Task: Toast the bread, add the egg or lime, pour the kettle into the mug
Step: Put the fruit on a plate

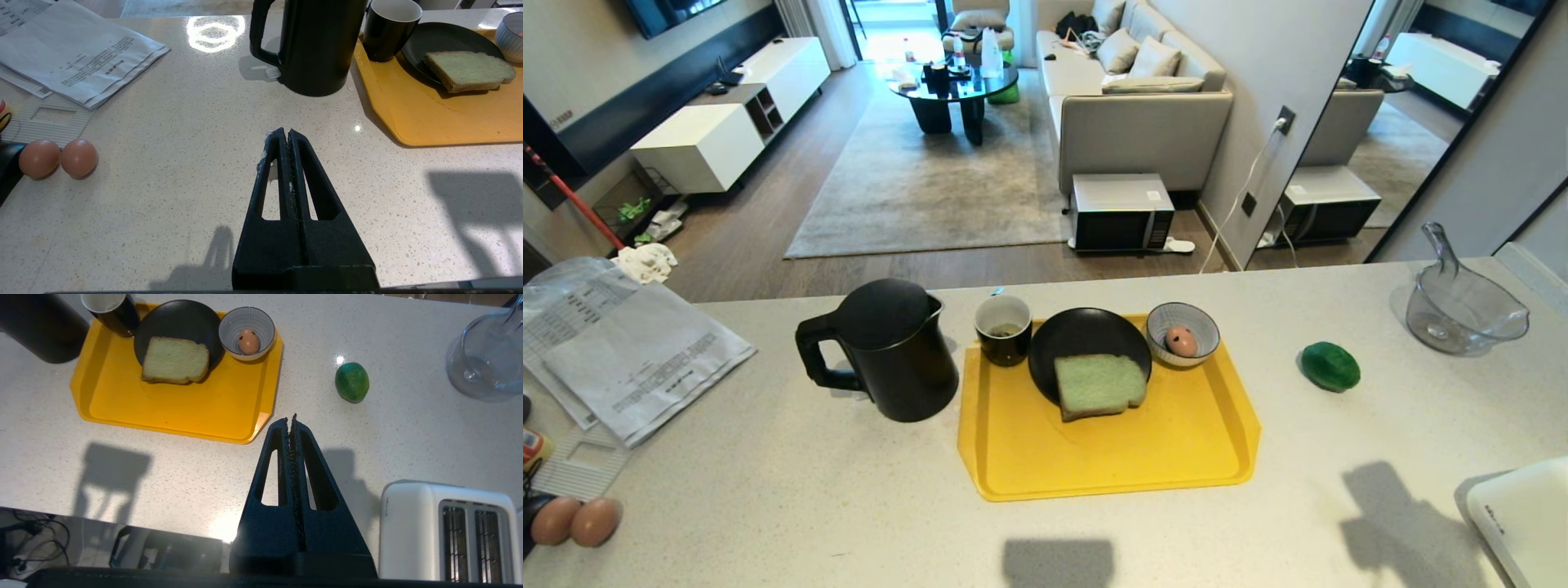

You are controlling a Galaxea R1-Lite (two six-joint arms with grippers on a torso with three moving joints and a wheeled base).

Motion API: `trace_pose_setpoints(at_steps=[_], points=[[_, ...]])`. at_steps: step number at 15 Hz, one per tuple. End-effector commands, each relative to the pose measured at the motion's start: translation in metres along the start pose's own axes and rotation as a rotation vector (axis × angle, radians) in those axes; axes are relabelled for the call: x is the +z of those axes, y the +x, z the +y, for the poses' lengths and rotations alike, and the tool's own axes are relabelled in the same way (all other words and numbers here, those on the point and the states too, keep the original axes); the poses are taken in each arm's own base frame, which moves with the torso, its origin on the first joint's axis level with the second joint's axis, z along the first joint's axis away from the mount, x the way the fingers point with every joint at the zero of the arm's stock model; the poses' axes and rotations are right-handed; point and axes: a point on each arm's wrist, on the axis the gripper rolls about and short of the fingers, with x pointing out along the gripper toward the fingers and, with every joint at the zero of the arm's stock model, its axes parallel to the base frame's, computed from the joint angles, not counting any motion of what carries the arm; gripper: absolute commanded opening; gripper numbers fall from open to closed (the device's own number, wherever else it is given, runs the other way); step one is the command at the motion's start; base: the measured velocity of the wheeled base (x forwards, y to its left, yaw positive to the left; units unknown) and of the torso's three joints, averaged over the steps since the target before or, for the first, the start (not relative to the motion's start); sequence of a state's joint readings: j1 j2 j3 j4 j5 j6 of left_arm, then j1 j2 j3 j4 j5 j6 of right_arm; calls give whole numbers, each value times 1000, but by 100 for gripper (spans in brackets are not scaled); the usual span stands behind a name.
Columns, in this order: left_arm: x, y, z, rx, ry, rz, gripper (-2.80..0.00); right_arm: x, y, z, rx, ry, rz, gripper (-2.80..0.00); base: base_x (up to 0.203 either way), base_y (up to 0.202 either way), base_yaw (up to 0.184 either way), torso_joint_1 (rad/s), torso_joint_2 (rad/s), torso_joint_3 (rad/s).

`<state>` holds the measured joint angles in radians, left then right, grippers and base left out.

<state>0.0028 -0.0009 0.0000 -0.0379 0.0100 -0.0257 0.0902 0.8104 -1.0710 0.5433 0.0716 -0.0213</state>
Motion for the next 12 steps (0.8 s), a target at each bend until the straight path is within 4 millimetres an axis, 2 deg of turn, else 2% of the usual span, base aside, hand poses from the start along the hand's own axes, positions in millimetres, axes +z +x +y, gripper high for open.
trace_pose_setpoints(at_steps=[1,3,7,9,12], points=[[-4,1,0,1,0,11,-280,15,29,-2,2,-36,65,-280,0,0,0,0,0,0],[-4,1,0,1,0,11,-280,28,56,-5,7,-106,113,-280,0,0,0,0,0,0],[-4,1,0,1,0,11,-280,53,123,-8,11,-243,213,-280,0,0,0,0,0,0],[-4,1,0,1,0,11,-280,71,144,-8,16,-293,234,-280,0,0,0,0,0,0],[-4,1,0,1,0,11,-280,78,180,-7,29,-346,303,-280,0,0,0,0,0,0]])
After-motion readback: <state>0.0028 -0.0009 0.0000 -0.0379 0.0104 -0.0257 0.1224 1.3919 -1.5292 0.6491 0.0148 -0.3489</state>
